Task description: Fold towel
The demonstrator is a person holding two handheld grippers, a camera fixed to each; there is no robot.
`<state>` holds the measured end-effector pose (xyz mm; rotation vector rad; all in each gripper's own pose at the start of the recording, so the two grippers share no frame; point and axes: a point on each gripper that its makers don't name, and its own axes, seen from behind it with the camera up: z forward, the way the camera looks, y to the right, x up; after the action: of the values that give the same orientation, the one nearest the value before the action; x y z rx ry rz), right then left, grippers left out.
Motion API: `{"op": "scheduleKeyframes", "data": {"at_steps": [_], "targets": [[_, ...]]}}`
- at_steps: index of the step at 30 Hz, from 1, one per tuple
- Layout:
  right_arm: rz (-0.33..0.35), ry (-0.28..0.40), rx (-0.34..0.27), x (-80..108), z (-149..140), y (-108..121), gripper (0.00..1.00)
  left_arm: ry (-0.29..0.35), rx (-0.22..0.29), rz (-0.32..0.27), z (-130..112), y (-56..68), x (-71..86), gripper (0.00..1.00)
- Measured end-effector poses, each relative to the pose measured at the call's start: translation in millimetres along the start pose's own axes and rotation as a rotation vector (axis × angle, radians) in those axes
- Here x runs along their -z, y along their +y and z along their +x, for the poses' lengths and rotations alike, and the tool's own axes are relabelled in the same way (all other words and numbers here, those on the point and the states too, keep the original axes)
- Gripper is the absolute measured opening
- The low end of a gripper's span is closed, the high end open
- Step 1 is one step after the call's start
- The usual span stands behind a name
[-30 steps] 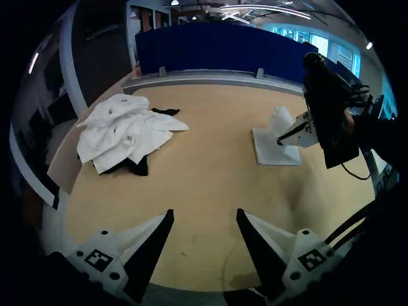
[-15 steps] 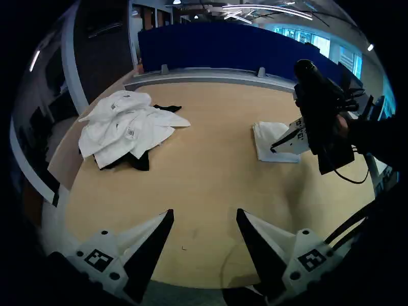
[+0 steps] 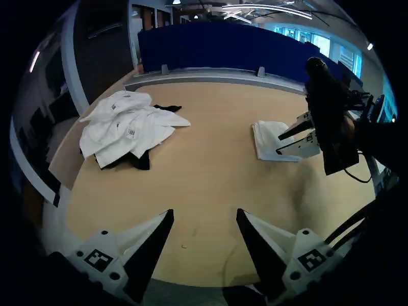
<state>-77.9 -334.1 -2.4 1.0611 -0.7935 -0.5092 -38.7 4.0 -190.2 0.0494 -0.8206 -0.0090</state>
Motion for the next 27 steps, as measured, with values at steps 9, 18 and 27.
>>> {"op": "scheduleKeyframes", "data": {"at_steps": [9, 18, 27], "targets": [[-0.032, -0.015, -0.036, 15.7, -27, 4, 0.73, 0.0, -0.007, 0.004, -1, 0.7, 1.6, 0.91], [-0.07, -0.055, -0.088, 31.3, -70, 9, 0.73, -0.001, -0.013, 0.001, 0, 1.8, 2.1, 0.91], [-0.096, -0.083, -0.132, 31.7, -94, 16, 0.68, -0.002, -0.02, 0.0, 0, 2.2, 1.2, 0.91]]}}
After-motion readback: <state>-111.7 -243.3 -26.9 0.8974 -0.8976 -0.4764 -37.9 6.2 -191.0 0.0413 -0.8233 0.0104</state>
